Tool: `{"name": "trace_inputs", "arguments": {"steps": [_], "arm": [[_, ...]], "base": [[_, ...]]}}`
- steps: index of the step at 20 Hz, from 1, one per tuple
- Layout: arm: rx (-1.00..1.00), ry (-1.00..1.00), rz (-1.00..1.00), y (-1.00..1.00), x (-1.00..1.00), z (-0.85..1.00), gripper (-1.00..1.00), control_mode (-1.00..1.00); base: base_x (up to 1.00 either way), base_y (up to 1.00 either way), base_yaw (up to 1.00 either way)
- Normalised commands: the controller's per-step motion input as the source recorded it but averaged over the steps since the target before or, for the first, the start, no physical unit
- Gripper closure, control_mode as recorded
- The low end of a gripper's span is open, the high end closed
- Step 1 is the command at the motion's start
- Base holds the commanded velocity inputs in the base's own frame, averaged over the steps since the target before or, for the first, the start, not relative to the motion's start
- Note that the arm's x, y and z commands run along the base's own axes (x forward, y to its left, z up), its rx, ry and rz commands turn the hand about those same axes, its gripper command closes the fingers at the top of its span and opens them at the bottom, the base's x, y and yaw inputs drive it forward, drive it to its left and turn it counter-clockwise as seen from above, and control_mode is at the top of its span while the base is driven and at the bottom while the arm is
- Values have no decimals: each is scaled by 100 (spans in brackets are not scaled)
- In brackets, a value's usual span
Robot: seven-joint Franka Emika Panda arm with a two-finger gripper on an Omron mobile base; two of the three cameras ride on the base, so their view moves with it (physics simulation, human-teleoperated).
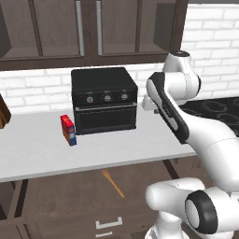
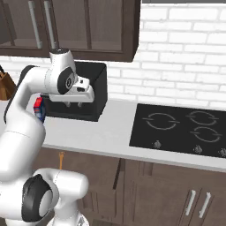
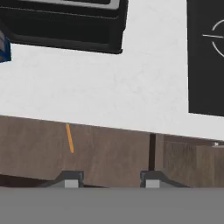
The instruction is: Pick the wooden spoon from the drawer and place it on the counter.
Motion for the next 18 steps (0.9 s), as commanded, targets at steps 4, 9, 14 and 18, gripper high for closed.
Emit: {"name": "trace_inputs", "arguments": {"steps": [4,9,14,18], "arm": [[0,1,0,0,-29,-10,-100,-100],[0,1,0,0,-81,-39,-100,-100],[0,-4,0,0,-53,-78,-100,-100],[0,-13,0,0,-47,-85,-100,-100]], "base": [[0,0,0],[0,0,0],[0,0,0],[0,0,0]]}}
